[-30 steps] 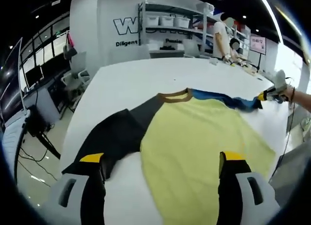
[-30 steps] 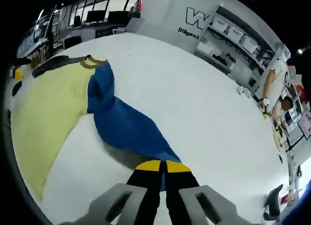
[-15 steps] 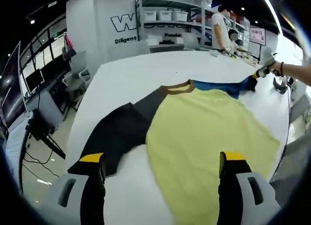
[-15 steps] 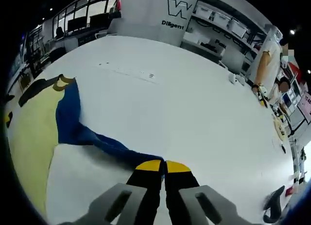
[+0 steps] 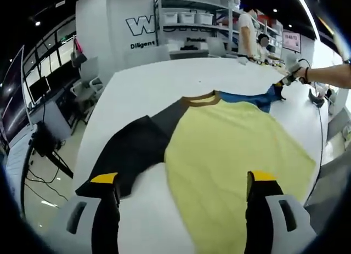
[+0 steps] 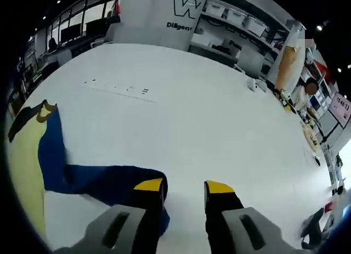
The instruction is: Fold the garment on the visible template until the final outline fits inside the template.
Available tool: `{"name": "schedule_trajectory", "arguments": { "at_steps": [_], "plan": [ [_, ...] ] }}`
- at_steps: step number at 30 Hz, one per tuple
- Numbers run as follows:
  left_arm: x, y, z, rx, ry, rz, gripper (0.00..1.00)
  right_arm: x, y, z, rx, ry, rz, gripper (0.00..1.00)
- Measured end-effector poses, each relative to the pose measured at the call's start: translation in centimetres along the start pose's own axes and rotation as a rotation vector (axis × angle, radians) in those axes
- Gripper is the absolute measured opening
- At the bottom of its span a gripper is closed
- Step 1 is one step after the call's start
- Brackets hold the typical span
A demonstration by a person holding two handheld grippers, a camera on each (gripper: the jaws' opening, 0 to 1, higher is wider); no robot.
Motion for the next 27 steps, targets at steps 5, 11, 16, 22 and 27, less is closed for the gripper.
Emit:
{"name": "schedule_trajectory", "arguments": {
  "at_steps": [5, 11, 16, 22, 27],
  "plan": [
    [0.0, -0.1, 0.2, 0.003, 0.001, 0.004, 0.97, 0.1, 0.6, 1.2, 0.006, 0.039, 0.017, 0.3],
    [0.1, 0.0, 0.5, -0.003, 0.002, -0.001, 0.96, 0.1, 0.9, 2.4, -0.022, 0.093, 0.015, 0.0],
    [0.2, -0.2, 0.6, -0.007, 0.008, 0.002, 0.96, 0.1, 1.7, 1.5, -0.029, 0.039, 0.019, 0.15],
    [0.4, -0.6, 0.9, 0.005, 0.014, 0.03, 0.97, 0.2, 3.8, 0.9, -0.069, 0.003, -0.016, 0.19],
    [0.5, -0.6, 1.2, 0.016, 0.035, 0.031, 0.98, 0.0, 5.6, 0.6, -0.107, -0.01, -0.049, 0.22]
  ]
}}
Point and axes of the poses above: the point that each gripper's makers call its tool centre point, and the gripper's own axes: x roughly backward along the fingers, z roughly to its right, y roughly out of its underside, the point moved 8 cm from there along x, roughly backward along the fingers, and after that the axes turned 2 degrees about x, right-handed, at the moved point
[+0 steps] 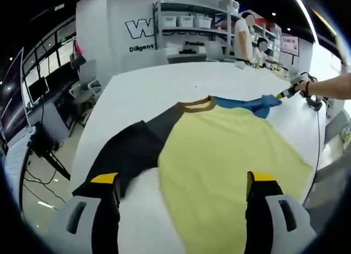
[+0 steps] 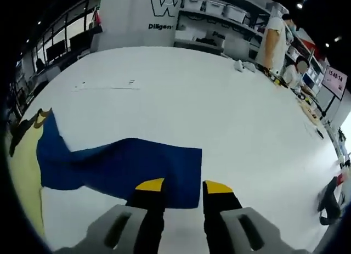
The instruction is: Fold the garment on the visible template until the final outline fits inside the template.
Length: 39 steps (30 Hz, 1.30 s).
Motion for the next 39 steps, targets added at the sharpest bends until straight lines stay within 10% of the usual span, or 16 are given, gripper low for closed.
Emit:
{"name": "schedule_trajectory", "arguments": {
  "at_steps": [14, 24, 39],
  "plan": [
    [0.3, -0.4, 0.3, 0.026, 0.021, 0.029, 0.99, -0.9, 1.1, 0.4, -0.159, -0.031, 0.015, 0.13],
    [1.1, -0.5, 0.4, 0.037, 0.025, 0.053, 0.99, 0.8, 1.9, -0.1, 0.071, -0.037, -0.103, 0.0],
    [1.8, -0.9, 0.8, 0.024, 0.054, 0.079, 0.99, 4.3, 5.5, -0.3, 0.125, -0.052, -0.233, 0.0]
  ]
}}
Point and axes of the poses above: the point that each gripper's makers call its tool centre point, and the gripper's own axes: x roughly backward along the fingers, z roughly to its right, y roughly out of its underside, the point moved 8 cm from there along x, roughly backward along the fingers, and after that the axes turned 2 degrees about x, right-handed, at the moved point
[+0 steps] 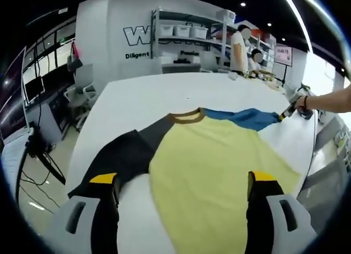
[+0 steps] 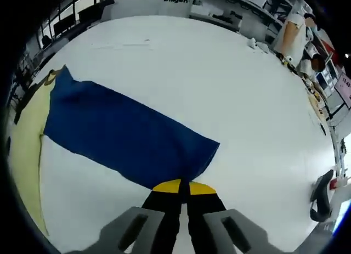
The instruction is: Fold the garment on the visible template until the final outline fits inside the template.
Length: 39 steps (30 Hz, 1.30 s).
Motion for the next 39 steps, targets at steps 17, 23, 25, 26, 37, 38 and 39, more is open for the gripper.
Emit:
{"name": "schedule_trajectory", "arguments": {
  "at_steps": [17, 23, 25, 26, 37, 38, 39],
  "plan": [
    [1.6, 0.0, 0.1, -0.021, 0.009, 0.034, 0.99, 1.3, 2.1, 0.6, -0.091, 0.018, 0.069, 0.09],
    [2.0, -0.1, 0.2, -0.019, 0.006, 0.036, 0.99, 1.2, 3.1, 1.3, -0.31, 0.007, 0.106, 0.22],
    [2.1, -0.2, 0.2, -0.018, 0.005, 0.039, 0.99, 0.9, 3.5, 1.4, -0.331, 0.006, 0.11, 0.22],
    [2.1, -0.2, 0.1, -0.017, 0.003, 0.04, 0.99, 0.8, 3.7, 1.4, -0.355, 0.0, 0.115, 0.21],
    [2.5, -0.4, 0.1, -0.017, -0.006, 0.055, 0.99, 0.4, 2.9, 0.2, -0.334, 0.032, 0.161, 0.11],
    [2.5, -0.3, 0.1, -0.014, -0.002, 0.055, 0.99, 0.4, 2.9, 0.3, -0.336, 0.035, 0.159, 0.11],
    [2.6, -0.3, 0.1, -0.006, -0.004, 0.054, 0.99, 0.4, 2.8, 0.4, -0.345, 0.036, 0.157, 0.1]
  ]
}}
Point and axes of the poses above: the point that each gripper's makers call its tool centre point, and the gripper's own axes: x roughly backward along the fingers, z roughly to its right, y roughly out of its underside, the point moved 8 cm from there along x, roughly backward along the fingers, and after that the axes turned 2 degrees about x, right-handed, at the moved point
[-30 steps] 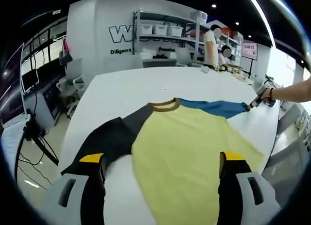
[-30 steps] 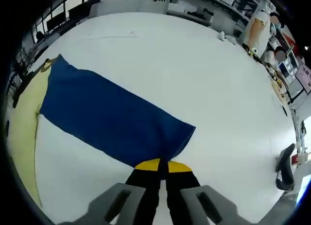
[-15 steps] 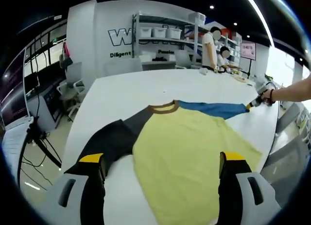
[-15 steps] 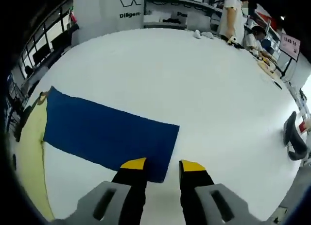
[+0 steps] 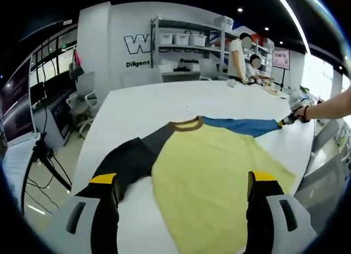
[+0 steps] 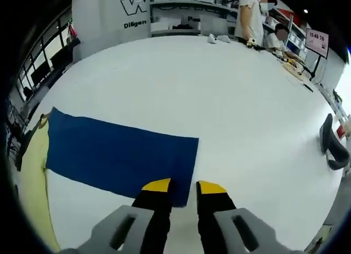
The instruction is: Fold the garment on the visible template until the final outline fits inside the template.
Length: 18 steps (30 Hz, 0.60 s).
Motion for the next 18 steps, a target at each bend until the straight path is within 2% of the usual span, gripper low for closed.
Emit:
{"name": "schedule_trajectory", "arguments": {
  "at_steps": [3, 7, 11, 16, 18],
  "plan": [
    [0.1, 0.1, 0.0, 0.003, 0.0, -0.004, 0.99, 0.0, -0.1, 0.1, -0.022, 0.012, -0.01, 0.09],
    [0.3, 0.2, 0.1, 0.006, 0.001, -0.004, 0.99, -0.2, -0.3, -0.4, 0.02, 0.009, -0.013, 0.0],
    [0.3, 0.3, 0.0, 0.011, 0.004, -0.009, 0.99, -0.2, -0.5, -0.4, 0.028, 0.006, -0.026, 0.0],
    [0.4, 0.5, 0.3, -0.003, 0.022, -0.021, 0.99, 0.2, -0.7, -0.4, -0.129, -0.024, -0.02, 0.0],
    [0.5, 0.3, 0.6, 0.023, 0.048, -0.008, 0.99, 0.5, -1.1, -0.5, -0.21, -0.05, -0.001, 0.0]
  ]
}}
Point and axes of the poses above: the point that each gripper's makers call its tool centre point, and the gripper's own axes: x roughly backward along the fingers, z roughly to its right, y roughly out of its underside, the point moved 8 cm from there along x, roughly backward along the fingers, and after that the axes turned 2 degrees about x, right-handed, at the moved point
